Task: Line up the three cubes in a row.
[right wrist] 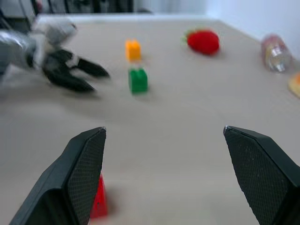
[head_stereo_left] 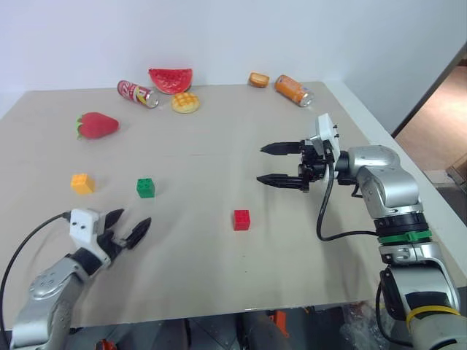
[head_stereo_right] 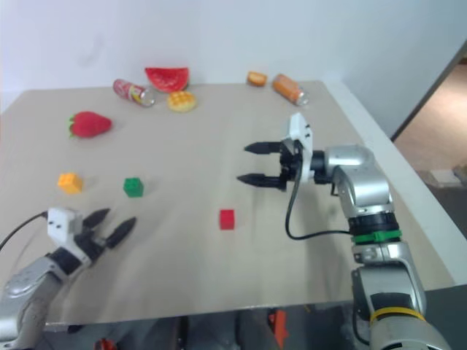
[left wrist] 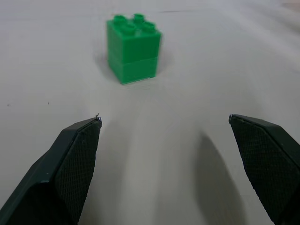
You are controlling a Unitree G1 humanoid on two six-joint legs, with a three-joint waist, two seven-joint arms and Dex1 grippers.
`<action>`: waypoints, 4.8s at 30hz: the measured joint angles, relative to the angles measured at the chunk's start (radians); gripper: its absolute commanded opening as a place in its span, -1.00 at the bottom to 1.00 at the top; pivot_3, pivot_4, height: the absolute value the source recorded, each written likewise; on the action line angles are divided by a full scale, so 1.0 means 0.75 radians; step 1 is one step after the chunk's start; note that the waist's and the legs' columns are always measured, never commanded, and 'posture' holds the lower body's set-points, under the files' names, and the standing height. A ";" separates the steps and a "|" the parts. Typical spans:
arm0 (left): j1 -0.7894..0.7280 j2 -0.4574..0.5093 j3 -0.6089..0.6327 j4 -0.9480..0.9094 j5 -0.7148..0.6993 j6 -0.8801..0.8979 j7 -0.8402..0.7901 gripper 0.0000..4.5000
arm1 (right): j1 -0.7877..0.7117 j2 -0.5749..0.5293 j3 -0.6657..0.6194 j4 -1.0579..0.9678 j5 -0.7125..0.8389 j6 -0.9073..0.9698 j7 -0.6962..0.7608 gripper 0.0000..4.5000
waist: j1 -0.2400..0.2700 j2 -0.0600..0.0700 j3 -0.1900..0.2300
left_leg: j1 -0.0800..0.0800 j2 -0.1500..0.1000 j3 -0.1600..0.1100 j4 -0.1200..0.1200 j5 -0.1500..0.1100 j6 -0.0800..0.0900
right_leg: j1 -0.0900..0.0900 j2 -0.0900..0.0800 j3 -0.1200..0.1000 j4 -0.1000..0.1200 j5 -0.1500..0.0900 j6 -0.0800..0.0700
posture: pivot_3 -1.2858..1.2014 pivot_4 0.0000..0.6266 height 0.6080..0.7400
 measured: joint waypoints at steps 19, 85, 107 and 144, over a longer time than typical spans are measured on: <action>-0.297 -0.136 -0.143 0.150 0.218 0.071 0.293 1.00 | 0.208 0.035 0.050 -0.274 0.041 0.116 -0.169 0.85 | 0.002 0.000 0.000 | -0.001 -0.004 -0.002 0.005 0.002 0.000 | 0.003 -0.002 -0.001 -0.001 0.004 0.005 | 0.03 -0.52 1.00; -1.081 -0.066 -0.507 1.443 0.302 -0.859 -1.381 -0.42 | 0.597 -0.029 0.002 -0.766 0.133 0.328 -0.504 0.87 | -0.011 -0.001 0.001 | -0.016 -0.005 -0.011 0.004 0.012 0.000 | -0.007 0.002 -0.004 -0.001 0.007 0.007 | 0.03 -0.52 1.00; -0.987 0.002 -0.511 1.349 0.308 -0.919 -1.323 -0.42 | 0.548 -0.029 0.024 -0.728 0.131 0.312 -0.478 0.87 | -0.010 -0.001 0.001 | -0.006 -0.005 -0.011 0.002 0.019 0.012 | -0.001 0.002 -0.004 0.000 0.015 0.002 | 0.03 -0.52 1.00; -0.805 0.326 -0.458 0.978 0.223 -0.491 -1.413 0.97 | 0.499 -0.029 0.039 -0.685 0.120 0.297 -0.436 0.87 | -0.013 0.000 0.001 | -0.018 -0.005 -0.013 -0.005 0.020 0.013 | -0.017 0.006 0.000 0.000 0.016 -0.001 | 0.03 -0.52 1.00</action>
